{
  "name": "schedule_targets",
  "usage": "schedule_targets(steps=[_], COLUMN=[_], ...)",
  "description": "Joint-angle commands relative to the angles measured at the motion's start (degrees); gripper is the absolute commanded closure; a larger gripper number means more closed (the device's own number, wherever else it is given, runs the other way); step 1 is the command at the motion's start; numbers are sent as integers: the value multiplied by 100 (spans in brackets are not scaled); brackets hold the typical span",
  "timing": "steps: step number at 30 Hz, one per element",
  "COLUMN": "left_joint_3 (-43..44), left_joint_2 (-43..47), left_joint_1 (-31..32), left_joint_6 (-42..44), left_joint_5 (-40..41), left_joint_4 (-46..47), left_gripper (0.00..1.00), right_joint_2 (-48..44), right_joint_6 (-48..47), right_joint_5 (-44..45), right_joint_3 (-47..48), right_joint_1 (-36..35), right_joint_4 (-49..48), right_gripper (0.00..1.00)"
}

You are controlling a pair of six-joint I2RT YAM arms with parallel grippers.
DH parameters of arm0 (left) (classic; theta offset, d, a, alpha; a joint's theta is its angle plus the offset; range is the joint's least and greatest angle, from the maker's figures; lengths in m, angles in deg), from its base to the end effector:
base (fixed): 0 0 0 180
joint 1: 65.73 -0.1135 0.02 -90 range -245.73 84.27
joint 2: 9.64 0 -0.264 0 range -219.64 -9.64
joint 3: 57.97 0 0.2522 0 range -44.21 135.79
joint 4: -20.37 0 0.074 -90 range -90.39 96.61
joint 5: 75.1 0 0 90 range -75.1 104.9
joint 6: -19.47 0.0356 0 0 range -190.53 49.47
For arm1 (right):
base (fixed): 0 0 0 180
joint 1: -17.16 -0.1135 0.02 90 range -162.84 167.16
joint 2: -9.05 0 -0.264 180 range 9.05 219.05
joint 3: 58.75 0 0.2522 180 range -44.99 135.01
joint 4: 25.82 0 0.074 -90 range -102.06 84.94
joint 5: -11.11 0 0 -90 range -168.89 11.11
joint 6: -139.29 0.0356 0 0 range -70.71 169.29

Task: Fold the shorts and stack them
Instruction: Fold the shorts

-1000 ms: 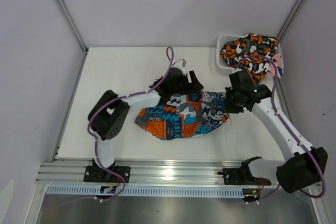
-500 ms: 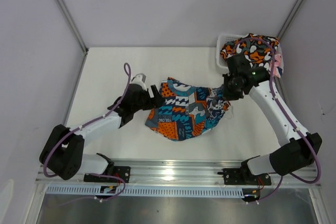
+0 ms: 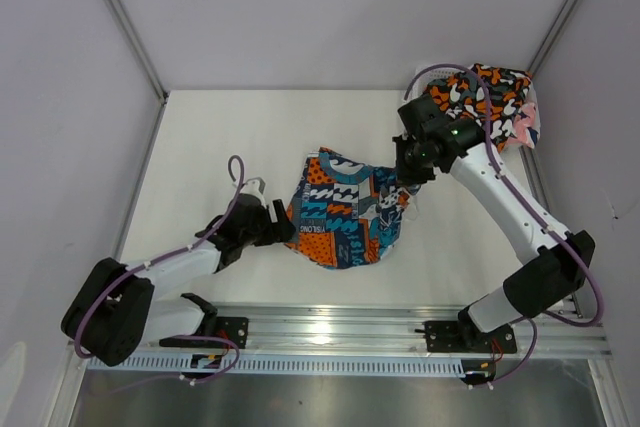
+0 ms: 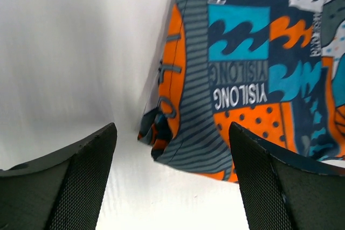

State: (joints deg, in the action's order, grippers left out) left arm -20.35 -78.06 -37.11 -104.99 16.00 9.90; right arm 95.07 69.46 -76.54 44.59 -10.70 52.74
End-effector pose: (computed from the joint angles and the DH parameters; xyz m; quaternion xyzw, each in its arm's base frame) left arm 0.1951 -0.1057 0.1576 -0.0504 0.9095 -0.2083 0.3562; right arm 0.2616 0.1366 0.3559 -0.0599 0.9666 0.0829 0.2349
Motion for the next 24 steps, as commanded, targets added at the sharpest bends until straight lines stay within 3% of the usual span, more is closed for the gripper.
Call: schedule_targets(steps=[1, 5, 14, 24], left_joint_3=[-232, -513, -821, -874], left_joint_2=[250, 268, -127, -31], left_joint_1=[-50, -41, 196, 425], left_joint_6=[-8, 0, -26, -70], left_joint_5=[-66, -286, -365, -137], left_joint_4=[330, 549, 1025, 972], left_gripper=[14, 19, 40, 43], right_joint_2=[169, 450, 1189, 2146], right_joint_6=[295, 593, 1050, 1543], right_joint_5=[-165, -165, -165, -147], right_joint_3=[349, 516, 824, 1316], right_joint_1=[-246, -536, -1011, -1573], right_joint_4=[-353, -573, -1065, -1663], right_gripper=[100, 100, 100, 100])
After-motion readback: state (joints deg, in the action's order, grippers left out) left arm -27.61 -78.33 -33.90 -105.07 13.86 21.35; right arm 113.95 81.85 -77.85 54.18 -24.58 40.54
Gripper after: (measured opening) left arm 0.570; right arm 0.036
